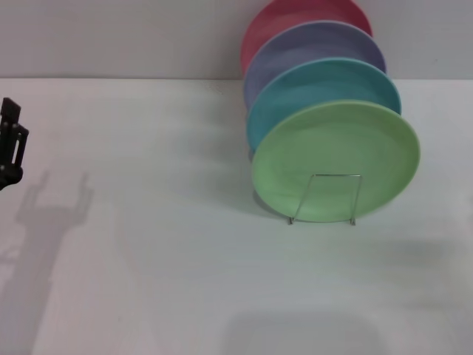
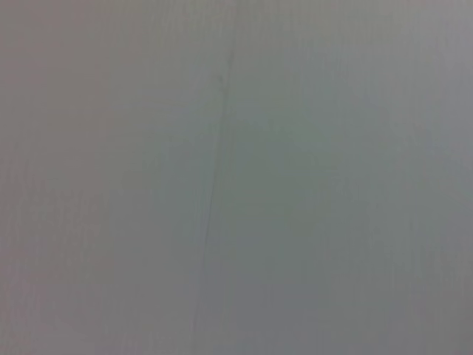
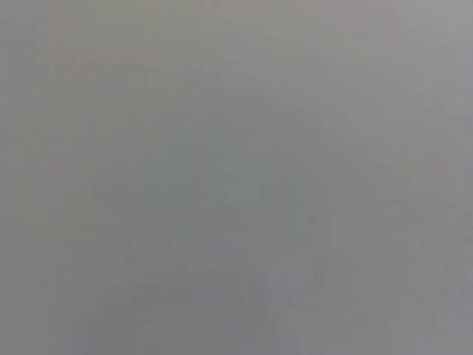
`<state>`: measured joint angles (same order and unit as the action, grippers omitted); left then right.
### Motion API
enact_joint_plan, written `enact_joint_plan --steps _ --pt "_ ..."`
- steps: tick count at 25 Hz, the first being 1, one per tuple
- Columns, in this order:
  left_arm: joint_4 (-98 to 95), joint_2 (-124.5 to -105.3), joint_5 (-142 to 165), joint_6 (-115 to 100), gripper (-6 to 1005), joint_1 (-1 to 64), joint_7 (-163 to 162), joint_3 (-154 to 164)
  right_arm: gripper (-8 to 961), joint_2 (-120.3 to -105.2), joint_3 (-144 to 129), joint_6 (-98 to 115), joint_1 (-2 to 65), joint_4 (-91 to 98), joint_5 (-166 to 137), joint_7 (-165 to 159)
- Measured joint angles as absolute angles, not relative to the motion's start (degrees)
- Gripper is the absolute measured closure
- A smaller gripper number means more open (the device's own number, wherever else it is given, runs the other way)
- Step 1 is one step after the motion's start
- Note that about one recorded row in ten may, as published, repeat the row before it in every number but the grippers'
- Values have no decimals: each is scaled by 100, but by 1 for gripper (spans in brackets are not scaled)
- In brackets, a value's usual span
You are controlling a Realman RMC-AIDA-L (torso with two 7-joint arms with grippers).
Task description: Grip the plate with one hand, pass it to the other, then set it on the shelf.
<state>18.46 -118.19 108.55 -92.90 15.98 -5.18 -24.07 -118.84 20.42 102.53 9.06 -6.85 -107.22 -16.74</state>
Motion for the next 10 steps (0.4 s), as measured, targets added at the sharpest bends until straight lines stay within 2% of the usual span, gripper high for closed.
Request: enact_joint_plan --steps 3,10 --pt "1803 -11821 10854 -9197 334 1673 -511 -2391 531 -11889 2557 10019 1174 59 -10716 -2826" --pt "1676 -11836 10859 -8701 334 1839 -492 -2364 398 -11879 2924 9391 1647 454 -10706 -2782"
